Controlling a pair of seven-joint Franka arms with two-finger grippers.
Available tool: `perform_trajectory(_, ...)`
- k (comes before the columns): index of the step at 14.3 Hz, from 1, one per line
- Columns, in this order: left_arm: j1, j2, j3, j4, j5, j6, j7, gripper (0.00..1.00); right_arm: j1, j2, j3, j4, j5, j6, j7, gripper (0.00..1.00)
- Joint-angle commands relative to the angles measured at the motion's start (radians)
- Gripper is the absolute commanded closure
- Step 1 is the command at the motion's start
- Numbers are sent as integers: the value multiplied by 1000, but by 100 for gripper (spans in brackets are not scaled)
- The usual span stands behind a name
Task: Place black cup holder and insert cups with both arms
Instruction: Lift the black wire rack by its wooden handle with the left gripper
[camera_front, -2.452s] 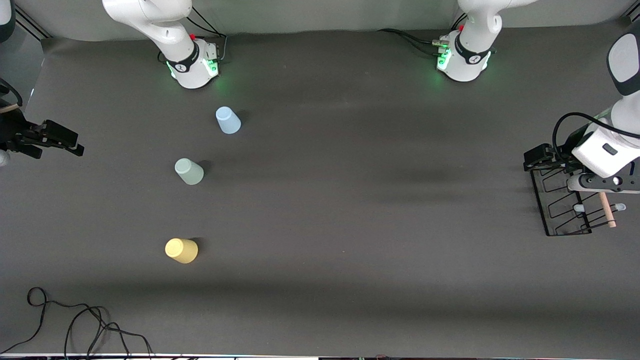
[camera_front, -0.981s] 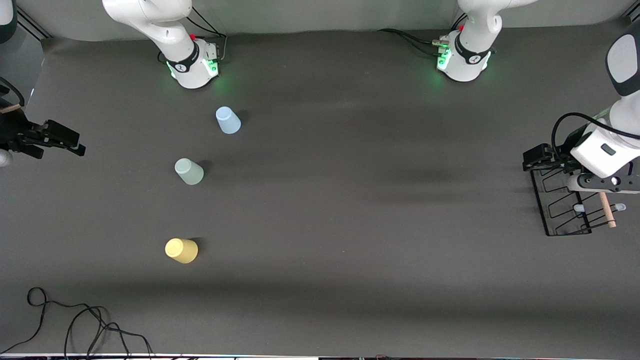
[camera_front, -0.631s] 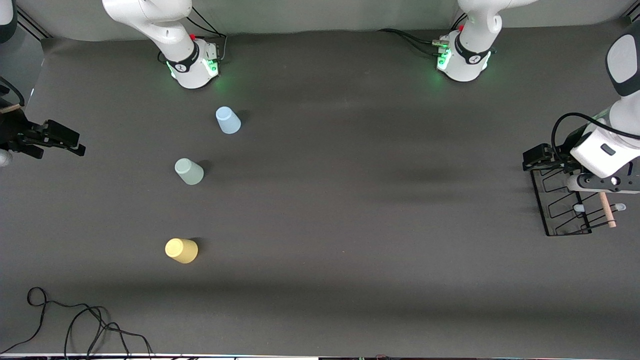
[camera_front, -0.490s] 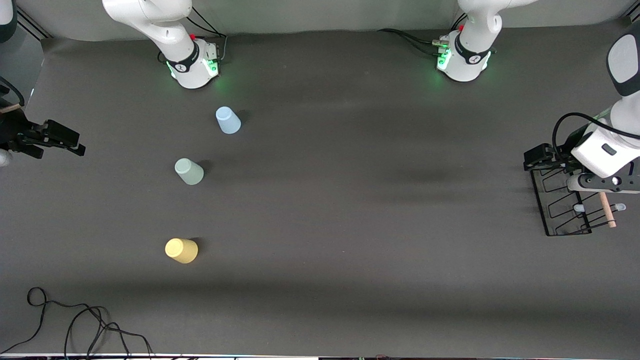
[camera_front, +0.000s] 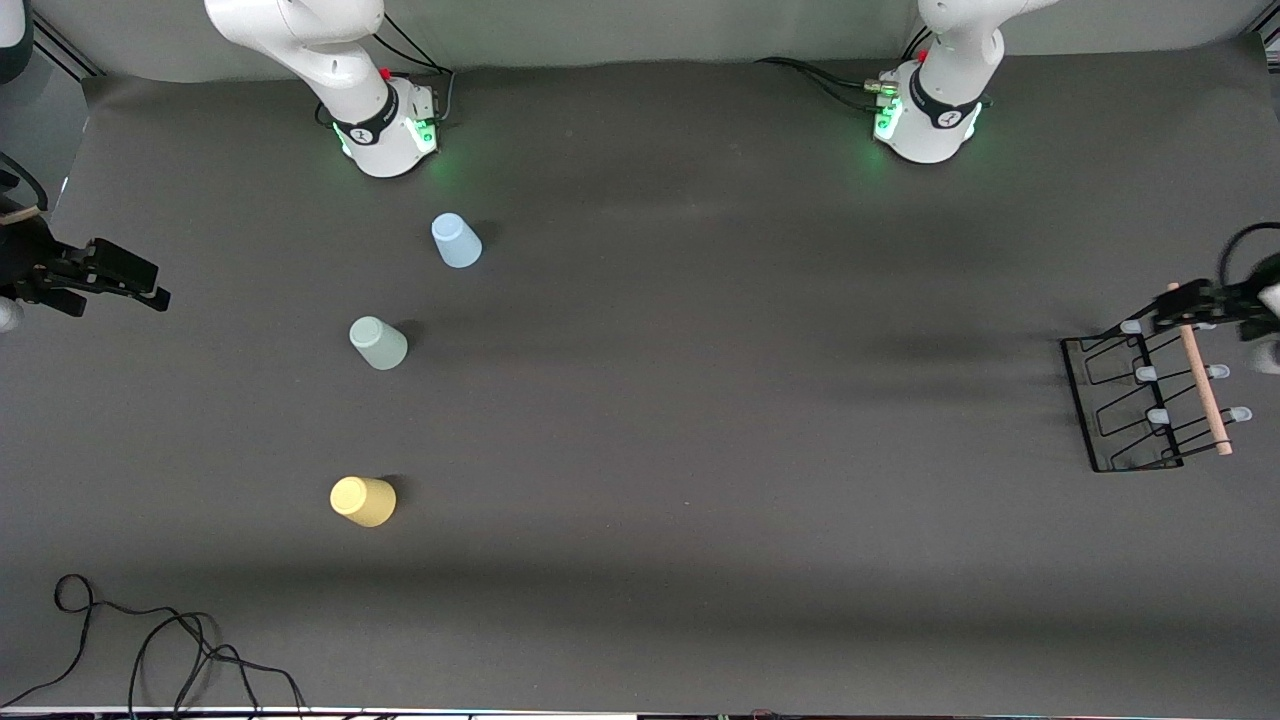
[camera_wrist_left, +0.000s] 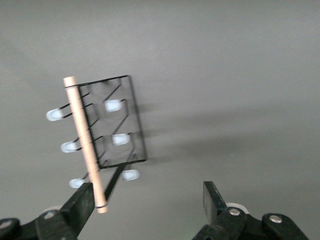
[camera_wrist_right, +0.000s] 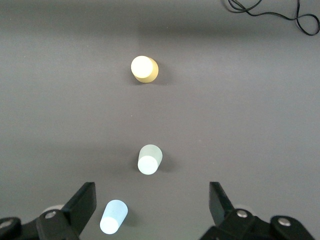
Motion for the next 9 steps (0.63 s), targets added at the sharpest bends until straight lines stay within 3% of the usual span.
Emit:
perform_trajectory(1, 68, 59, -9, 24, 10, 40, 94, 4, 7, -17, -1, -3, -19, -12, -10, 0)
perform_trajectory(9, 166, 256, -9, 1, 42, 231, 188, 5, 7, -17, -1, -11, -21, -13, -7, 0)
